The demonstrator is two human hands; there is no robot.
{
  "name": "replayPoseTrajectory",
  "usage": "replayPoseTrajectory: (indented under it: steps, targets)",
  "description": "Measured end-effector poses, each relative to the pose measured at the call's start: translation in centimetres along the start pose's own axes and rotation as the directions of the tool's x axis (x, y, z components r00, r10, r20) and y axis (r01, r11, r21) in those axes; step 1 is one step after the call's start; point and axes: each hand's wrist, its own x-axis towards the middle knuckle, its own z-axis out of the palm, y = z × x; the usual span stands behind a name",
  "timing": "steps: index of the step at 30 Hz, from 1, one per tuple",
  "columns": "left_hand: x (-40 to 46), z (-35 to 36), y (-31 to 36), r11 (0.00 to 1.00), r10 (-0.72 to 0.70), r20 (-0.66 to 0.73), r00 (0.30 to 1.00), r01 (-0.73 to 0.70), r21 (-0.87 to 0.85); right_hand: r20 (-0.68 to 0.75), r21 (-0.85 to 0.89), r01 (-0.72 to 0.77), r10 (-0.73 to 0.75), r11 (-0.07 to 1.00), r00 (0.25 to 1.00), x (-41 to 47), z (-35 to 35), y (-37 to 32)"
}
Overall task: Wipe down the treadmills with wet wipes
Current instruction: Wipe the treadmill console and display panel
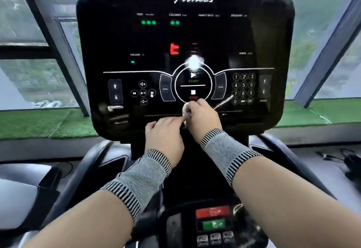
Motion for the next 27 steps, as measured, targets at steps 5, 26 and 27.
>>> replayPoseTrajectory:
  steps: [5,26,27]
  targets:
    - [1.5,2.7,7.3,1.0,0.027,0.044,0.999,-0.026,-0.01,-0.08,-0.024,-0.049,0.047,0.999,0.996,-0.5,-3.4,7.8]
    - [2.6,7.5,18.9,0.997,0.067,0.111,0.992,-0.063,-0.041,0.066,-0.02,-0.29,0.291,0.957,0.955,-5.3,-6.6,22.8]
    - [2.5,7.5,19.0,0.997,0.065,0.111,0.992,-0.061,-0.042,0.067,0.001,-0.268,0.267,0.963,0.961,-5.8,-6.8,23.0]
